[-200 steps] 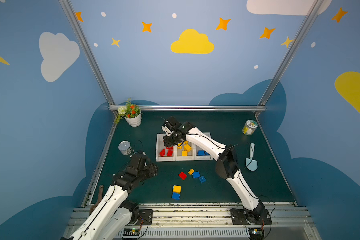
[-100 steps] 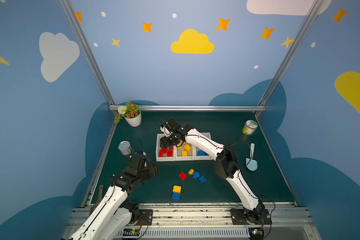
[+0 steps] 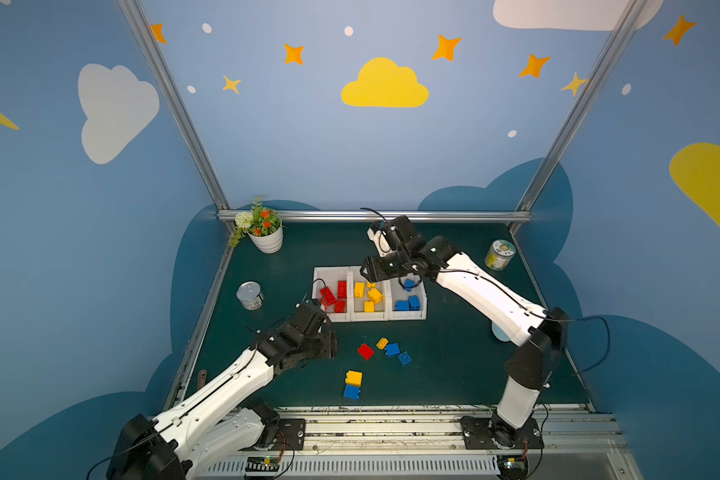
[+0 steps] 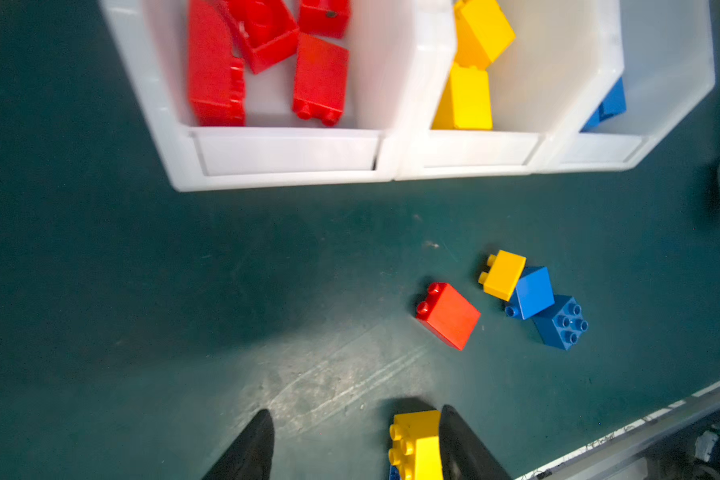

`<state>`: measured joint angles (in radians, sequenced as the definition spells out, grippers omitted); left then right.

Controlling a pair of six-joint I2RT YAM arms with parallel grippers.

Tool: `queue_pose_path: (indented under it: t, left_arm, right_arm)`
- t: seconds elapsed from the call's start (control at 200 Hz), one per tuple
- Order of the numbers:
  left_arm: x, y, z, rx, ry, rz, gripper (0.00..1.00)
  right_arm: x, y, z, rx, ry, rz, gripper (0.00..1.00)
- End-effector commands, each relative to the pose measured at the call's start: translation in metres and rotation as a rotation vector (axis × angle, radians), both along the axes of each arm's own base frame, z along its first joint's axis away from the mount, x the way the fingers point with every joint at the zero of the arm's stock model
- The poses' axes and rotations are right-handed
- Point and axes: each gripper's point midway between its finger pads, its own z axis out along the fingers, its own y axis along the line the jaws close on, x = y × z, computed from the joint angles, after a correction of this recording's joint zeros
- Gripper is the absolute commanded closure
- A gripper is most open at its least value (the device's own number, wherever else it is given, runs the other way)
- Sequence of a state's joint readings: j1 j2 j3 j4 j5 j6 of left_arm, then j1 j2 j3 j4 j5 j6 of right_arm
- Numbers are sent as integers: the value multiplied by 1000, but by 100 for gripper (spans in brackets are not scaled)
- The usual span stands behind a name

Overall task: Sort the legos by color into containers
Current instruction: 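Withdraw the right gripper toward the can while the left gripper grasps a yellow brick, then carry the yellow brick with the left gripper into the middle compartment and release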

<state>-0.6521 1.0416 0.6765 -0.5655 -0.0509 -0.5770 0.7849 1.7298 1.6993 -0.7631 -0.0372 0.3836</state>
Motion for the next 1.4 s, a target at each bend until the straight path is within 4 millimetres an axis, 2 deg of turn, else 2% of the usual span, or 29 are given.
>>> queue_pose_path:
  t: [0.0, 0.115, 0.265, 0.375, 0.471, 0.681, 0.911, 1.051, 1.392]
  left_arm:
    - [9, -27, 3, 26, -38, -115, 40]
    - [13, -60, -5, 42, -2, -221, 40]
    - [22, -101, -22, 18, 54, -331, 40]
    - [29, -126, -35, 10, 108, -401, 42]
    - [36, -136, -47, 36, 152, -428, 44]
    - [38, -148, -65, 37, 209, -461, 50]
    - [37, -152, -78, 33, 244, -455, 61]
    - [38, -155, -77, 26, 240, -455, 69]
    - [41, -153, -63, 21, 203, -446, 77]
  right_arm:
    - [-11, -50, -36, -81, 54, -131, 37]
    - [-26, -101, -58, -80, 121, -242, 37]
    - [-46, -154, -71, -91, 134, -362, 37]
    - [-58, -184, -76, -90, 117, -438, 37]
    - [-65, -199, -77, -61, 83, -477, 37]
    - [-75, -218, -73, -21, 37, -514, 37]
    - [-78, -223, -75, -22, 55, -524, 37]
    - [-79, -225, -76, -18, 54, -531, 37]
    - [-81, -226, -78, -19, 59, -534, 38]
